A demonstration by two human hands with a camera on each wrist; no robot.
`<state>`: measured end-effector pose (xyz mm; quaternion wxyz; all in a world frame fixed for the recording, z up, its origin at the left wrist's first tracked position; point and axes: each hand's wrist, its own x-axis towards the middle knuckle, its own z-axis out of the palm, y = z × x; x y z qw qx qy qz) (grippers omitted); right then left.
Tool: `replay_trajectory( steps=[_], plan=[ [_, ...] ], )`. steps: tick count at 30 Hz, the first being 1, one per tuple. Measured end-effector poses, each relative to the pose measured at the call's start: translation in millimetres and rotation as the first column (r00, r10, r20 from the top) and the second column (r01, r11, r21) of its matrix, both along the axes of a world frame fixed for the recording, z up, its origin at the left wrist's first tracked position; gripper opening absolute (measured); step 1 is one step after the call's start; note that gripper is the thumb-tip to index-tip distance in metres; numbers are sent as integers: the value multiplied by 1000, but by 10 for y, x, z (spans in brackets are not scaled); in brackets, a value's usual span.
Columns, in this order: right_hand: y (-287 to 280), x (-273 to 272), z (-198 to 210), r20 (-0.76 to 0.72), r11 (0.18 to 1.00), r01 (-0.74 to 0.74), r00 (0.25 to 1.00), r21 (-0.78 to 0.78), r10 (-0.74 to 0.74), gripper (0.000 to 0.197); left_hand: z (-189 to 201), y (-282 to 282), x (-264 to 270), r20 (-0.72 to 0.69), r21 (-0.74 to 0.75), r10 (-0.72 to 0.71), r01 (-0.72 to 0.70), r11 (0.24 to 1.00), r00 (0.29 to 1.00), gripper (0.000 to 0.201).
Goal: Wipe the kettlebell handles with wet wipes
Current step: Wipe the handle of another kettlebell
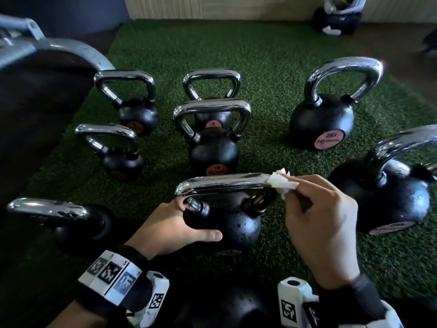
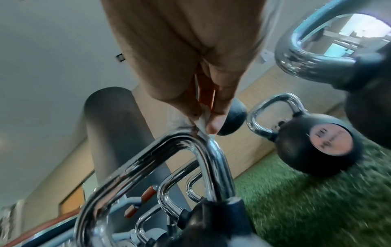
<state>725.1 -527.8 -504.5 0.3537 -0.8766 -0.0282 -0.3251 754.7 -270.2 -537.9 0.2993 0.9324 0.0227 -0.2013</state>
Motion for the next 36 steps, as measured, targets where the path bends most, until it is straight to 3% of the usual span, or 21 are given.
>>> replay_trajectory(
  steps=[2,3,5,8,10,13,15,17,20,22,25,27,33,36],
  plan=[
    [-69,27,-81,-110,997,39,993,64,-31,12,9,-10,-6,14,-12,-24,24,1000,1000,88],
    [-109,52,-153,-215,993,60,976,106,-36,17,3,-6,-7,26,-21,-29,30,999,999,87],
    [-152,84,-285,-410,964,54,910,261,60,26,-23,5,-16,47,-50,-9,11,999,999,92],
    [-115,110,-353,-482,891,40,852,452,206,23,-71,-11,-42,83,-81,38,-31,996,996,85],
    [-123,121,-349,-503,886,36,833,462,229,23,-72,8,-48,73,-109,42,-34,993,996,75],
    [-273,100,-313,-531,937,-9,822,350,207,22,-60,204,1,69,-139,-47,56,989,997,60],
    [-389,64,-200,-488,938,28,859,344,153,17,-6,371,47,105,-153,-46,62,986,993,58],
    [-459,21,-16,-397,910,34,906,414,147,6,143,475,81,220,-205,46,0,979,974,57],
    [-380,-38,328,-276,864,-117,919,490,281,15,616,468,111,494,-286,165,-19,958,854,37],
    [-261,-36,544,-207,854,-216,915,473,346,21,933,369,112,568,-401,183,76,913,802,23],
    [-75,13,784,-95,838,-356,898,414,429,23,1249,83,76,510,-522,69,244,817,857,35],
    [24,55,889,-63,821,-410,881,397,470,30,1356,-132,61,420,-564,-28,285,775,907,40],
    [161,202,975,45,805,-456,878,380,476,44,1337,-384,127,296,-713,-53,257,652,954,28],
    [165,237,936,44,771,-475,861,425,507,49,1275,-370,122,291,-729,-86,279,625,953,24]
  ],
)
